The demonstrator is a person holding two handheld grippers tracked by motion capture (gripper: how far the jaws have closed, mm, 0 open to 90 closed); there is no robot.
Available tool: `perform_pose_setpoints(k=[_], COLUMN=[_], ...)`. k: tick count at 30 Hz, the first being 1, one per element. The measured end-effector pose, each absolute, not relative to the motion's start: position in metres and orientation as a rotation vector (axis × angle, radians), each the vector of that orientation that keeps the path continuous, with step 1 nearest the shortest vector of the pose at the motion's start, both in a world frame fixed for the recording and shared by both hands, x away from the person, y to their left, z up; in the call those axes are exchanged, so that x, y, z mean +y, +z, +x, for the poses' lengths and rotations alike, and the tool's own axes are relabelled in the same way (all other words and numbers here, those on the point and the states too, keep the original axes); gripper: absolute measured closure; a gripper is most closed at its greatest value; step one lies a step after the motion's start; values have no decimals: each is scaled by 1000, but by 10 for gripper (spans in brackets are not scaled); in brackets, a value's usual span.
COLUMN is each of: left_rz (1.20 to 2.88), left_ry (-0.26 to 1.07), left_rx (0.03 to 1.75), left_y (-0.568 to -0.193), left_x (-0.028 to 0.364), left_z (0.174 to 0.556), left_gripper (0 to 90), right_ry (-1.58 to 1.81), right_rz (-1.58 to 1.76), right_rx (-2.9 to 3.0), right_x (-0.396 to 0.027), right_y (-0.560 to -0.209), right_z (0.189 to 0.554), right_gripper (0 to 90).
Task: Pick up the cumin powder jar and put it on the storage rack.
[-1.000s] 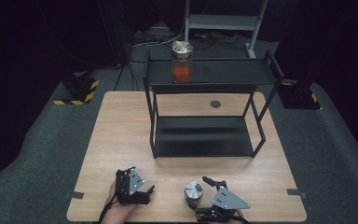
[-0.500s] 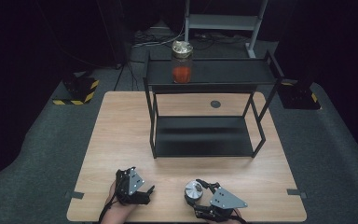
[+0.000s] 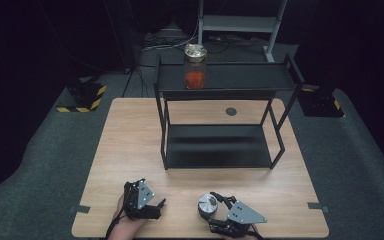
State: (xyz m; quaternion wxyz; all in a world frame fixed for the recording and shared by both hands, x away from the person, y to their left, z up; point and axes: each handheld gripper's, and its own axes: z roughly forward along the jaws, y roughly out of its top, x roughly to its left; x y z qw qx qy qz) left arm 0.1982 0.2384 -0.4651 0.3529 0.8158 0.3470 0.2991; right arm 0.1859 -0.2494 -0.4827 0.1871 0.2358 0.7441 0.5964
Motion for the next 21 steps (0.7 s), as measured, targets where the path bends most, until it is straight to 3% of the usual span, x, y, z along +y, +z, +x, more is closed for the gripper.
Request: perform_pose_setpoints(k=[21], left_rz=[2105], left_ry=[765], left_rx=[891], left_y=[-465], left_x=[241], left_z=[199], left_gripper=[10], right_ry=[1635], right_rz=[735], right_rx=[1995], right_x=[-268], right_y=[-475], right_z=[183], right_gripper=[344])
